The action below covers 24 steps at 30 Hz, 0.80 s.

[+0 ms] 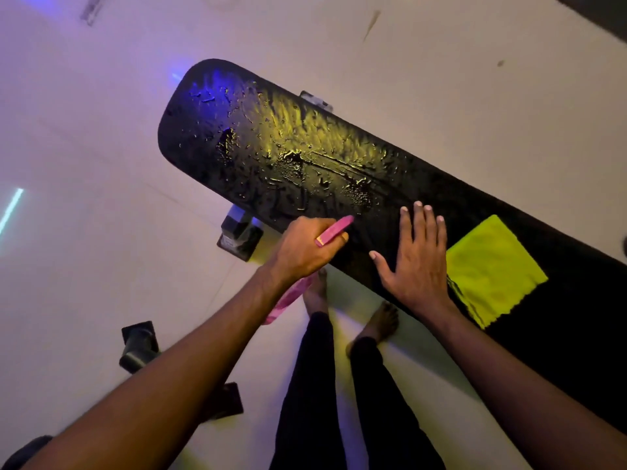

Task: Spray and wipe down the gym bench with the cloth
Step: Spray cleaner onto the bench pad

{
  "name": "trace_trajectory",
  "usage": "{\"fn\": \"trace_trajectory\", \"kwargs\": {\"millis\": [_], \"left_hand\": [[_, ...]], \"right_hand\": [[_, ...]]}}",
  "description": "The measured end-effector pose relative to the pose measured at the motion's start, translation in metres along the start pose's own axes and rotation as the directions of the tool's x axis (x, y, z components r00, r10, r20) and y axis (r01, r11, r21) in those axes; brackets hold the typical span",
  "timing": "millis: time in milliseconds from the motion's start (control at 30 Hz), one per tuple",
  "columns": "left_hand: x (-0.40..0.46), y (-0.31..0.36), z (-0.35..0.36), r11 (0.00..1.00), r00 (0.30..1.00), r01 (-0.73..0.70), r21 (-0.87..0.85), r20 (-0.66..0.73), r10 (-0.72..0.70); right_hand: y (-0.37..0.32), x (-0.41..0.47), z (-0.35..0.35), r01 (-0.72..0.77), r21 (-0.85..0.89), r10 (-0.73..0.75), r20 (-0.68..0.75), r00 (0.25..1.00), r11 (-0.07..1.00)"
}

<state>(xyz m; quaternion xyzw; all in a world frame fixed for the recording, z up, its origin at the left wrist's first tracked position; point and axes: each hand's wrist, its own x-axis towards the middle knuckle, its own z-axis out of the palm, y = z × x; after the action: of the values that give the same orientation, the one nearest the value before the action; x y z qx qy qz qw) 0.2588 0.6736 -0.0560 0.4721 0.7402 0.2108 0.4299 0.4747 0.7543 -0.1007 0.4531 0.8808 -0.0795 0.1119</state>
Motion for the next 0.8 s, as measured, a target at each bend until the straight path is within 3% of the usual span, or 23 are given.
{"fn": "trace_trajectory", "kwargs": {"millis": [167, 367, 567, 800], "left_hand": [[-0.003, 0.034, 0.015, 0.996, 0.997, -0.081, -0.032, -0.016, 0.08], [0.003, 0.113, 0.045, 0.964, 0.971, -0.237, -0.12, -0.057, 0.232], [0.021, 0.213, 0.102, 0.885, 0.922, -0.385, -0.261, -0.084, 0.377], [0.042, 0.318, 0.185, 0.789, 0.83, -0.555, -0.265, -0.108, 0.547]], "right_hand": [[0.046, -0.036, -0.009, -0.166, 0.079, 0.169, -0.031, 0.985, 0.983], [0.118, -0.092, -0.004, -0.377, 0.145, 0.374, 0.046, 0.926, 0.915], [0.18, -0.145, 0.009, -0.511, 0.166, 0.488, 0.162, 0.858, 0.844], [0.222, -0.189, 0.022, -0.616, 0.213, 0.569, 0.244, 0.785, 0.758]]}}
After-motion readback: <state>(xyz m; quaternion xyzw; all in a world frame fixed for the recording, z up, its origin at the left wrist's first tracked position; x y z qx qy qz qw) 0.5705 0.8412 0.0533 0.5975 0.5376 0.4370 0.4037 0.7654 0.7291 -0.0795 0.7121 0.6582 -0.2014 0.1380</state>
